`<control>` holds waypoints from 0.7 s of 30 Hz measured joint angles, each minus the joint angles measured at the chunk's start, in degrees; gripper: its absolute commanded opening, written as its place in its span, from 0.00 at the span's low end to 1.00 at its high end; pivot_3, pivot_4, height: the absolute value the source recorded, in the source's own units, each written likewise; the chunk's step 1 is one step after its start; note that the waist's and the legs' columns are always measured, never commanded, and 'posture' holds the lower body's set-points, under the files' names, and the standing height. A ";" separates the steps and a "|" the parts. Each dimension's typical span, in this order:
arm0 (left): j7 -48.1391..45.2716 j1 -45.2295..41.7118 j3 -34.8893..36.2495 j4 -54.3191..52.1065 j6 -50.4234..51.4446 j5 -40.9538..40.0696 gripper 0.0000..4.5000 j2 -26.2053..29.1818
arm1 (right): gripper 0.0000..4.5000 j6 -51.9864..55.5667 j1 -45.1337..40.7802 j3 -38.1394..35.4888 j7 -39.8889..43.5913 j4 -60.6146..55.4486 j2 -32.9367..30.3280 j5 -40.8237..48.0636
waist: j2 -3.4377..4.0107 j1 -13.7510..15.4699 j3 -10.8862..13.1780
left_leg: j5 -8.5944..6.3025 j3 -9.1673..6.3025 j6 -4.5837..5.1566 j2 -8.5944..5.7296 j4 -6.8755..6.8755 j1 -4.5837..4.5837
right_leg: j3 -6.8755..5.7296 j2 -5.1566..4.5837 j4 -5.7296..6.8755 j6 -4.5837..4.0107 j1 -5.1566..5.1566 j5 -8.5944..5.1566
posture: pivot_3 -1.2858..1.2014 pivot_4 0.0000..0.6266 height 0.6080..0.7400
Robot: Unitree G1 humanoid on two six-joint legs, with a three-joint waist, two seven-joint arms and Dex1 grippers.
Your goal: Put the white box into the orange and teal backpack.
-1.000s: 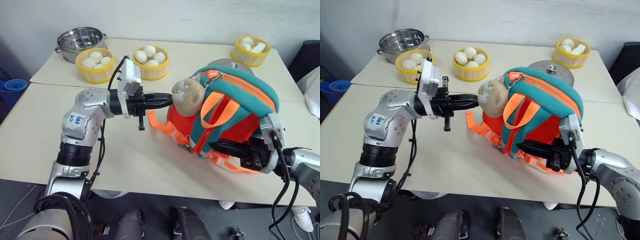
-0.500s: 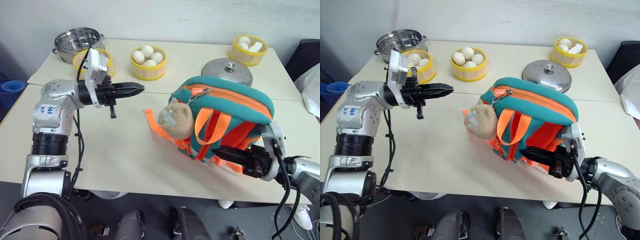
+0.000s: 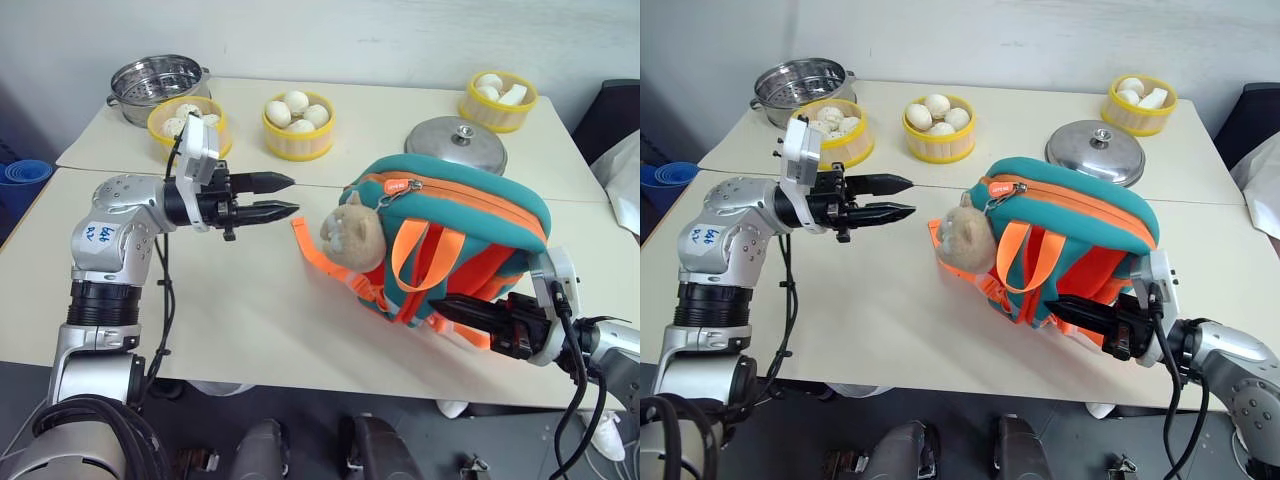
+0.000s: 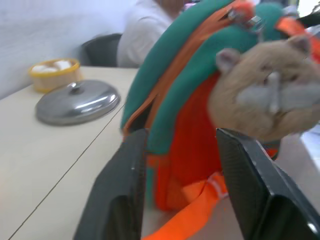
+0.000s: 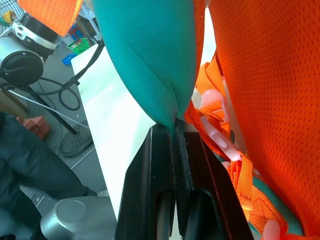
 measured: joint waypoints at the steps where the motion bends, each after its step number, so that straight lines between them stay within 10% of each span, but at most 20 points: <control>1: -0.19 0.00 -0.58 -1.53 0.32 -0.36 0.76 -0.60 | 0.00 0.07 -0.20 0.00 0.02 0.03 0.00 -0.01 | 0.00 0.00 0.00 | 0.00 0.01 -0.01 0.00 0.00 0.01 | 0.01 0.00 0.00 0.00 0.00 0.00 | 0.52 0.24 1.00; 4: -0.68 -0.10 -1.92 -3.85 0.37 -1.33 0.97 -3.85 | 0.00 0.22 -0.75 0.01 0.15 0.11 -0.01 -0.05 | 0.00 0.03 0.00 | 0.01 0.02 -0.01 0.00 0.01 0.02 | 0.02 0.02 0.00 0.00 0.01 0.00 | 0.52 0.24 1.00; 9: -3.39 -1.03 -5.99 -3.61 -0.18 -0.72 0.97 -5.74 | 0.00 0.32 -1.49 0.07 0.78 0.27 -0.01 -0.59 | 0.00 0.00 0.00 | 0.01 0.05 -0.03 0.01 0.01 0.03 | 0.05 0.07 0.00 0.00 0.00 0.00 | 0.52 0.24 1.00; 21: -1.95 -1.46 -9.55 1.06 -5.99 3.81 0.28 -10.28 | 0.00 0.32 -1.63 0.09 0.48 0.26 0.04 -1.11 | 0.00 0.02 0.00 | 0.01 0.05 -0.02 0.01 0.01 0.03 | 0.07 0.07 0.00 0.00 0.00 0.00 | 0.52 0.24 1.00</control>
